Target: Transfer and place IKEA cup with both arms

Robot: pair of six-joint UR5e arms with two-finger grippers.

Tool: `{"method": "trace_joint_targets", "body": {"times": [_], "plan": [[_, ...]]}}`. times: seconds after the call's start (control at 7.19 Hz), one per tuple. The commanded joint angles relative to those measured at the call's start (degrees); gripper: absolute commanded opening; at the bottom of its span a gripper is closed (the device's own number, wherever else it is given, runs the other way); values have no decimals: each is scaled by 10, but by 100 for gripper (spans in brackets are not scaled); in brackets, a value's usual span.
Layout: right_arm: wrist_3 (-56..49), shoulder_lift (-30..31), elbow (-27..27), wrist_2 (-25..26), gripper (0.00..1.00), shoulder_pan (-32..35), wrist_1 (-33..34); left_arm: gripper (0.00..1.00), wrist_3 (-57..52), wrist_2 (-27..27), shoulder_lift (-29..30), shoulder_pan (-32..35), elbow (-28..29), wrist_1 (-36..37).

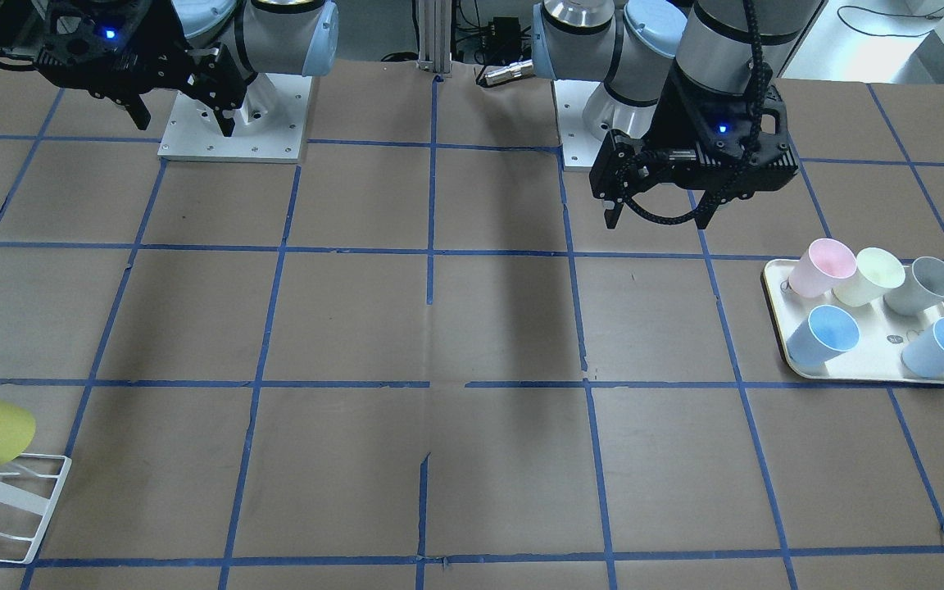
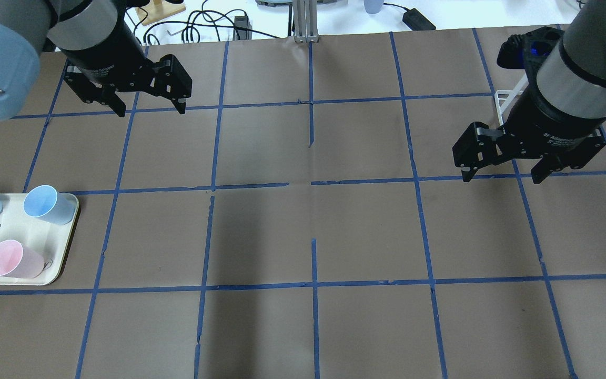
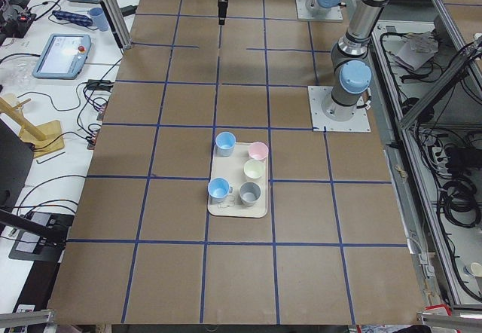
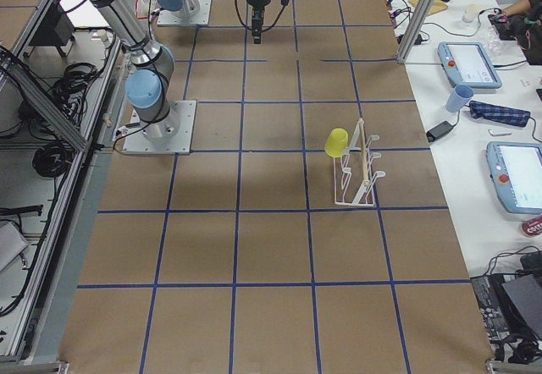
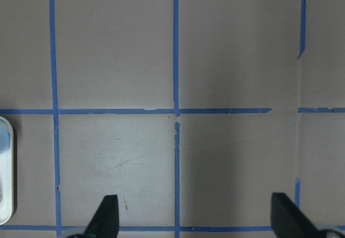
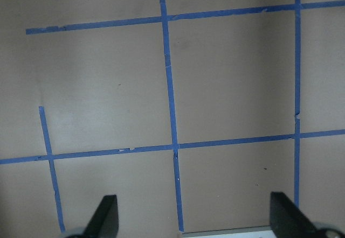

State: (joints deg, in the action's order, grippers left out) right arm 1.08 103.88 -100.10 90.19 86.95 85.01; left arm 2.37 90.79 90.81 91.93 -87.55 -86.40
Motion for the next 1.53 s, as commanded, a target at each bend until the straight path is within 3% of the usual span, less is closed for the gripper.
{"method": "trace_joint_targets", "body": {"times": [0.0, 1.39], "plan": [[-3, 0, 0, 2, 100, 1, 0, 100, -4, 1, -2, -2, -1, -1], [-6, 4, 11, -8, 100, 2, 7, 100, -1, 2, 1, -1, -1, 0]]}}
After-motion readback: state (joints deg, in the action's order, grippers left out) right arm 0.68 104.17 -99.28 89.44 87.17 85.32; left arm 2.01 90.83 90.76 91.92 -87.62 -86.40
